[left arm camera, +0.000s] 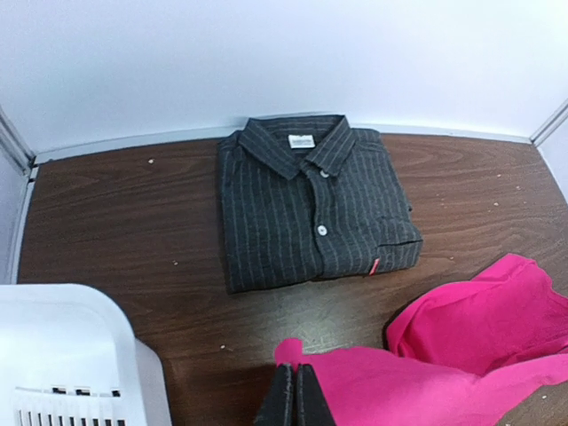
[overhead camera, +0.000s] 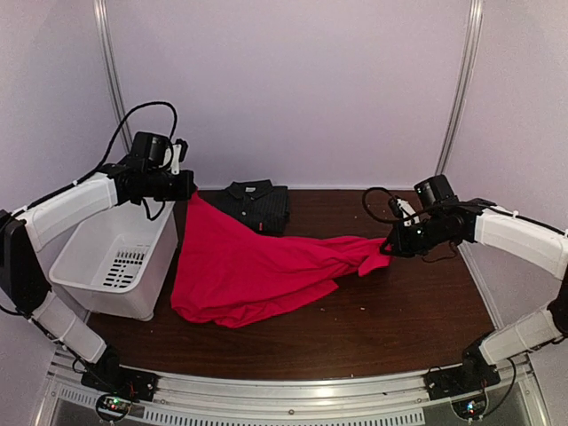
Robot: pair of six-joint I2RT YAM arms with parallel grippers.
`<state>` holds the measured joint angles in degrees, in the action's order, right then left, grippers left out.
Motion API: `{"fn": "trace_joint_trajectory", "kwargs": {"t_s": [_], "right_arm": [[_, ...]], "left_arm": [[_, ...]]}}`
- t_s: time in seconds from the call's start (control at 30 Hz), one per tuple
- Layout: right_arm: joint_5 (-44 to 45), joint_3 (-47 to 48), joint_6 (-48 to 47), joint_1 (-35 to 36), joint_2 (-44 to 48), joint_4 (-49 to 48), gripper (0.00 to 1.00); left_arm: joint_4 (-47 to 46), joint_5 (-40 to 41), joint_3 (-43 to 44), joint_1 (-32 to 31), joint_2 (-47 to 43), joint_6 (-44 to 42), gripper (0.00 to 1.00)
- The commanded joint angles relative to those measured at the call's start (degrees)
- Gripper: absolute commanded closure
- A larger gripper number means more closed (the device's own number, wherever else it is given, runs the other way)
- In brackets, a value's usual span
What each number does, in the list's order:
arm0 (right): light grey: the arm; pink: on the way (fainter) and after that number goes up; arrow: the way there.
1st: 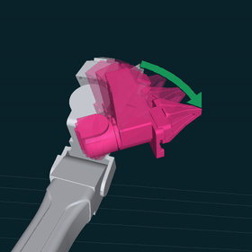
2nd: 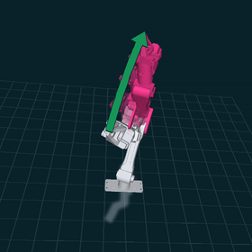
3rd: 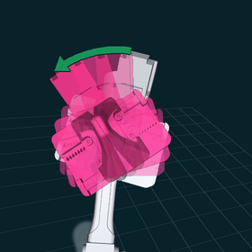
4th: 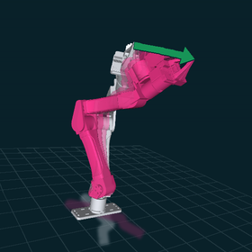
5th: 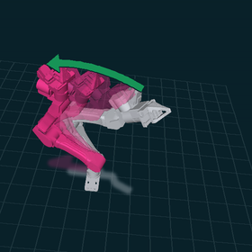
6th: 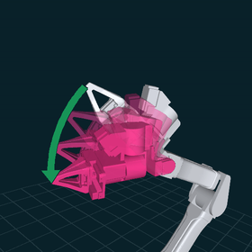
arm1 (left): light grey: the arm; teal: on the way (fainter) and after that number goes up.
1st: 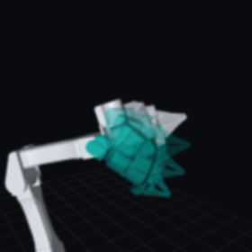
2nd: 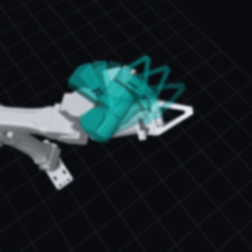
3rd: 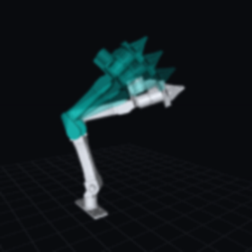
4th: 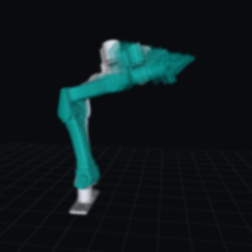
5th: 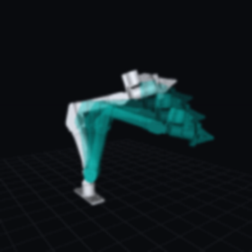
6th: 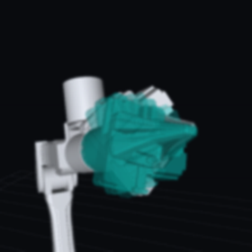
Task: Fold and stack the mixed laundry pile
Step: Flatten out the crumpled T-shirt at the center of the board.
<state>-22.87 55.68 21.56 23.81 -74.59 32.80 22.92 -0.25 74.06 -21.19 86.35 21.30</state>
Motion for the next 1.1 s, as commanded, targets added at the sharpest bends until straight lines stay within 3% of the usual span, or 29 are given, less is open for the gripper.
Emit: {"fn": "trace_joint_trajectory", "kwargs": {"t_s": [0.0, 0.17, 0.3, 0.43, 0.5, 0.6, 0.67, 0.73, 0.87, 0.97, 1.07], "right_arm": [[-18.5, -7.0, -0.4, -7.1, -3.3, -4.8, 1.0], [-28.2, -19.5, 5.9, -6.2, -2.1, -15.1, 1.0], [-19.3, -20.8, 3.6, -7.3, 0.3, -10.7, 1.0], [-11.3, -14.2, 1.1, -9.5, -5.2, -11.1, 1.0], [-5.4, -9.7, -0.9, -9.7, -9.4, -10.3, 0.84], [-1.1, -5.1, -2.7, -9.3, -12.0, -7.6, 0.53], [1.8, -4.8, -3.9, -7.7, -9.2, -6.0, 0.43], [5.7, -4.5, -5.6, -4.5, -5.2, -3.6, 0.41], [9.5, -5.7, -7.3, 2.8, 2.1, -0.7, 0.48], [16.2, -5.2, -7.1, 7.6, 4.5, 3.2, 0.5], [16.0, -5.8, -7.6, 10.4, 4.4, 3.5, 0.59]], "left_arm": [[5.5, 7.9, 2.1, 0.5, 0.9, -2.3, 1.0], [7.1, 12.0, 2.4, 1.4, 0.1, -2.6, 1.0], [6.4, 11.1, 2.7, 2.5, 0.2, -3.2, 1.0], [4.8, -0.2, 4.5, 2.5, 5.8, -4.2, 1.0], [3.5, -5.4, 4.8, 2.4, 8.3, -3.8, 1.0], [1.8, -8.9, 4.8, 2.4, 10.8, -3.2, 1.0], [1.8, -8.8, 4.8, 2.4, 11.3, -3.0, 1.0], [1.7, -8.6, 4.8, 2.4, 11.6, -3.0, 1.0], [1.7, -8.1, 4.7, 2.4, 12.3, -2.8, 1.0], [1.7, -8.2, 4.7, 2.4, 12.6, -2.7, 1.0], [1.7, -8.0, 4.8, 2.4, 12.6, -2.8, 1.0]]}}
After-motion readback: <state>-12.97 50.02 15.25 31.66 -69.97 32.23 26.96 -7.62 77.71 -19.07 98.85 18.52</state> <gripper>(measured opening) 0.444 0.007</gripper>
